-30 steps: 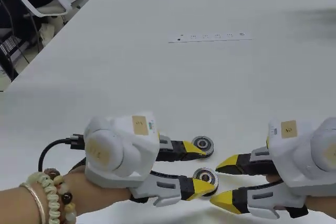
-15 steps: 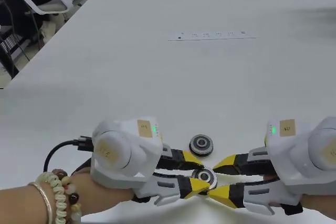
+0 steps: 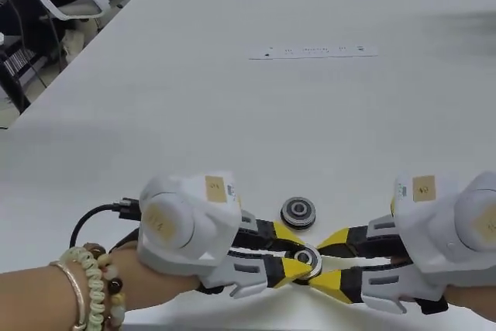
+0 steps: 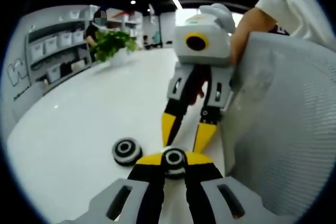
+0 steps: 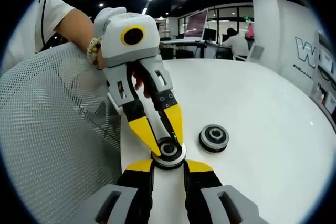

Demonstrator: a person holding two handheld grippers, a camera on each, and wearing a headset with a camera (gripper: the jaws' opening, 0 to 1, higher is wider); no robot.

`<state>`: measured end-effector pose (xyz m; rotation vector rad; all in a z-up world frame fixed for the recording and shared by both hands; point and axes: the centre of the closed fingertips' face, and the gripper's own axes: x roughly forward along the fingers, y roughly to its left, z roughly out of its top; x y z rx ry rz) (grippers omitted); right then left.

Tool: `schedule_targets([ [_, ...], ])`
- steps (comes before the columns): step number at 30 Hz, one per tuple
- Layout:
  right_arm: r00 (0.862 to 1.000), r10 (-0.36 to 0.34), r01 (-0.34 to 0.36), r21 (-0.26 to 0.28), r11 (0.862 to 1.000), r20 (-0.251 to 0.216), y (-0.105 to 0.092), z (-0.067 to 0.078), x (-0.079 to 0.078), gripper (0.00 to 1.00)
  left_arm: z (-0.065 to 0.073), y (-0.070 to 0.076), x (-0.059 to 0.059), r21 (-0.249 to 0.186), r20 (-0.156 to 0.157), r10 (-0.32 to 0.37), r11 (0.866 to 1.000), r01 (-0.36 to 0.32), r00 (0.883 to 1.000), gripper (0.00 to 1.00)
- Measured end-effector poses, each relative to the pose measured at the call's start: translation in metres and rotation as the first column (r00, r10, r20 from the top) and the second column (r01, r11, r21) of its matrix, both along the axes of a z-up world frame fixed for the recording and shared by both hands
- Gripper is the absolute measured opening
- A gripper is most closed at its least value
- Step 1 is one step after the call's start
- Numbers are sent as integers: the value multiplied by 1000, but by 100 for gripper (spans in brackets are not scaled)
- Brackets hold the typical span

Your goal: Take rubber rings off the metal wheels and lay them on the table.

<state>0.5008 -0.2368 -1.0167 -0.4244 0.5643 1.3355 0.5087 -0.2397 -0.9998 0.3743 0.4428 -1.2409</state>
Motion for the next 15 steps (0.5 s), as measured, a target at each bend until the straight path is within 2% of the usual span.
schedule_targets([
  [5,1000,-6,6,-22,1000,-6,-3,-3,0,15,0,0,0,-3,-1,1,1000,-1,1000,15],
  [6,999,-27,26,-25,999,-47,-5,-5,-1,13,0,0,0,-3,-1,1,1000,-1,1000,15],
  [11,1000,1,-1,-45,999,0,-4,-4,-1,10,-1,0,0,1,3,1,1000,-1,1000,15],
  [15,1000,-6,7,-63,998,23,-7,-5,2,2,-1,1,1,2,4,8,1000,-8,1000,15],
])
